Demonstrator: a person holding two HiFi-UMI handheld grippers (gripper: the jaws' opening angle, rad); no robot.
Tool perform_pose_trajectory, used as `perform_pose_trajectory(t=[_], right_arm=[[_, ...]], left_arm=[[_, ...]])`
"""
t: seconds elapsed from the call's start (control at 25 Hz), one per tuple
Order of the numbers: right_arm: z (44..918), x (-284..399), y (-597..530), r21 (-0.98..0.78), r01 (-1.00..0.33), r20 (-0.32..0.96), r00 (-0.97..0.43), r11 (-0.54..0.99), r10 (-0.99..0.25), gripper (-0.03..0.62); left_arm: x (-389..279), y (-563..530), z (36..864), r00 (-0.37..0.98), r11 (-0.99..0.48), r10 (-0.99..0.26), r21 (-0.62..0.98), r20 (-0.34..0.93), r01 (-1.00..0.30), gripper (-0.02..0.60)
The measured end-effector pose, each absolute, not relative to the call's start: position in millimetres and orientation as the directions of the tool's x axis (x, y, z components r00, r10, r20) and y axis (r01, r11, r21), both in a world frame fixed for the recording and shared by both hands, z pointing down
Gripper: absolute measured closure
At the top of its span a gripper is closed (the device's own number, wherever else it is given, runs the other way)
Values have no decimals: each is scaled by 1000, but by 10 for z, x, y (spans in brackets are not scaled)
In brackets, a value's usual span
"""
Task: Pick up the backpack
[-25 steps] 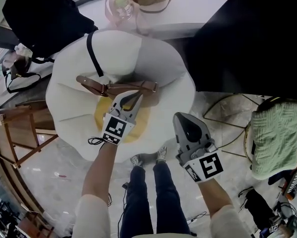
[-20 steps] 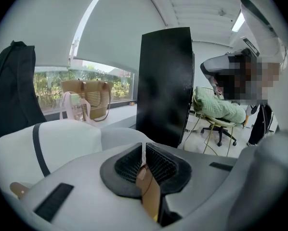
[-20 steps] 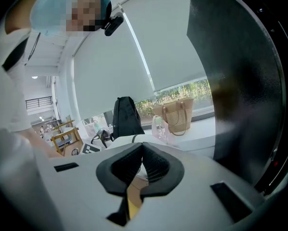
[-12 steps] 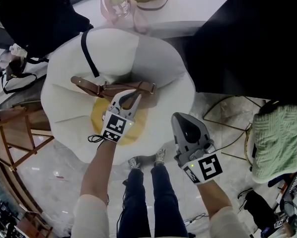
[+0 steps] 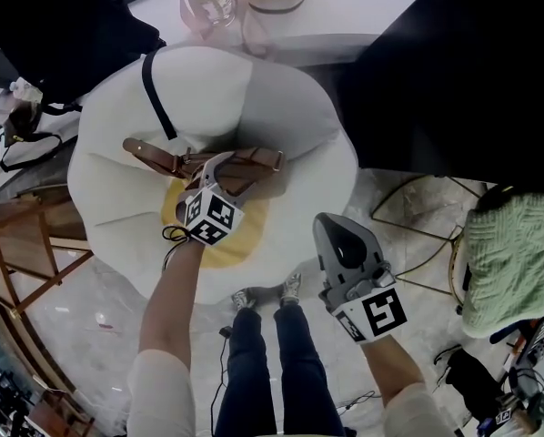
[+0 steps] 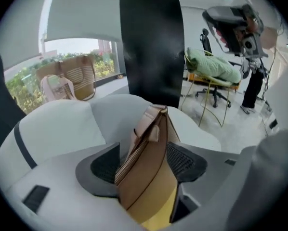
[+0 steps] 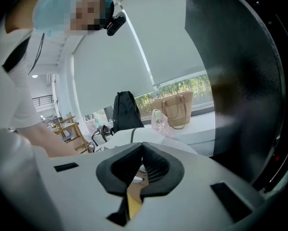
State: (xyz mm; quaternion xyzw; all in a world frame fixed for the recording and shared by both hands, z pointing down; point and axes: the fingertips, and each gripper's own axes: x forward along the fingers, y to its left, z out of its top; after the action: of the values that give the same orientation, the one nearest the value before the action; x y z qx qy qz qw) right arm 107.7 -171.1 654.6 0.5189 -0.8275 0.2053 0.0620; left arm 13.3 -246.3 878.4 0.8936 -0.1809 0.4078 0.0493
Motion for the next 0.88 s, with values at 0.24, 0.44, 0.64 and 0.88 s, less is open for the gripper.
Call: perform_pose_trajectory(t=[0.24, 0.44, 0.64, 0.88], right_arm=[[6636, 1105, -1618, -262, -888, 343, -452, 379, -823, 574], [6716, 1120, -1577, -259, -889, 353, -450, 376, -820, 574], [6707, 1102, -1572, -244, -889, 358, -454, 388, -816, 574], [6757, 1096, -1549, -248, -892, 364, -448, 379, -817, 574]], left_arm=[[48, -2532, 9148, 499, -951, -251, -114, 829, -288, 245], [43, -2512, 9348, 434, -979, -199, -164, 879, -117, 235], [28, -2534, 9467, 398, -989, -144, -146, 906, -24, 229], [52, -2570, 9546, 371, -998, -48, -57, 927, 13, 229]])
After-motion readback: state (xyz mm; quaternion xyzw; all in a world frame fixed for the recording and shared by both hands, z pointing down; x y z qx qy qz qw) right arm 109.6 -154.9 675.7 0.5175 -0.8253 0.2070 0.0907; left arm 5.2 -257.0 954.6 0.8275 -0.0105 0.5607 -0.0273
